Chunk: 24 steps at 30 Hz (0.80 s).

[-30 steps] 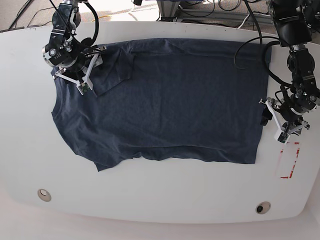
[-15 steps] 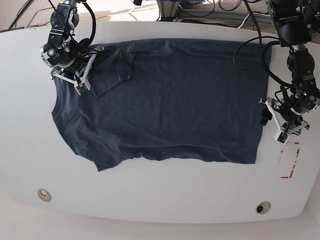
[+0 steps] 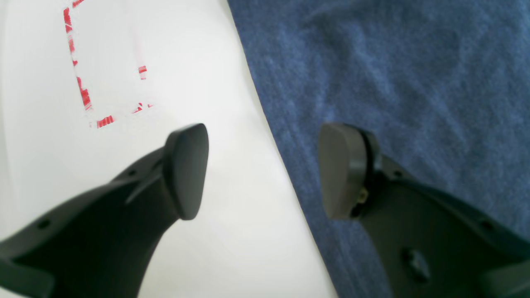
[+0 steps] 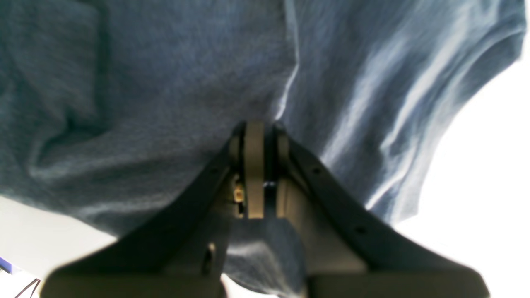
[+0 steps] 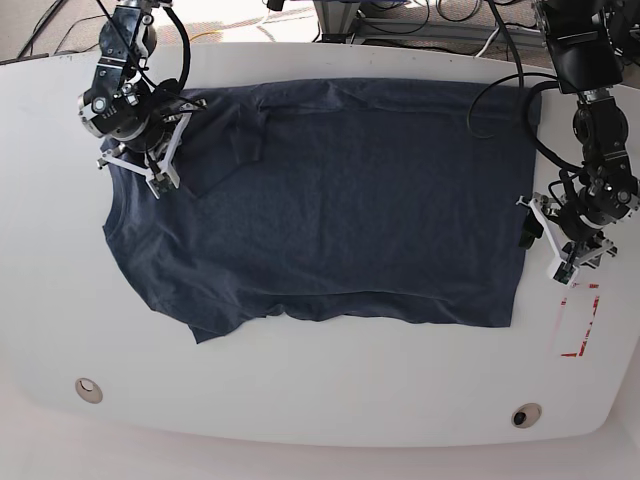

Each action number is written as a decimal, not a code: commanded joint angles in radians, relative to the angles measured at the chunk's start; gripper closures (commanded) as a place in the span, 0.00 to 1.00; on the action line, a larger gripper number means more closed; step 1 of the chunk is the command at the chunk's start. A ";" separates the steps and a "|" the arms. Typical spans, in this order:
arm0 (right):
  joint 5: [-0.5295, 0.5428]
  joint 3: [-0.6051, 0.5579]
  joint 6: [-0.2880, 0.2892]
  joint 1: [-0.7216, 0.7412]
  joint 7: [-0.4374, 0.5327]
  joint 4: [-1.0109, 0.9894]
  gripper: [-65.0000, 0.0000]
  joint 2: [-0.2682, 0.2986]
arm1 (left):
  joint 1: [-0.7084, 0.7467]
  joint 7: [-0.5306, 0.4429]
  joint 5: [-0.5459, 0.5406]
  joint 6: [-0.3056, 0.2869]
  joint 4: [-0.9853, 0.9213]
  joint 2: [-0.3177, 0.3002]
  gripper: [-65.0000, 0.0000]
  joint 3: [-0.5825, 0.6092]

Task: Layout the t-shirt on the table in an organized manner, then fold the t-shirt properly
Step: 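Release the hem and move both grippers to the collar edge, then move the left gripper along the shirt edge toward the right gripper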

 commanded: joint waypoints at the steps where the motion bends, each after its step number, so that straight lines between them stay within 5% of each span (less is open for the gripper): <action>1: -0.002 0.004 -0.002 0.011 0.014 0.027 0.96 0.013 | -0.013 -0.017 -0.008 0.003 0.008 -0.016 0.40 -0.004; 9: -0.002 0.004 -0.002 0.030 0.014 0.028 0.96 0.013 | 0.045 -0.009 -0.011 -0.035 0.012 -0.016 0.40 -0.007; 16: -0.002 0.004 -0.002 0.030 0.014 0.027 0.96 0.013 | 0.125 0.146 -0.028 -0.035 0.143 -0.015 0.39 -0.058; 24: -0.002 0.001 -0.002 0.030 0.014 0.027 0.96 0.011 | 0.224 0.259 -0.179 -0.035 0.264 -0.023 0.39 -0.093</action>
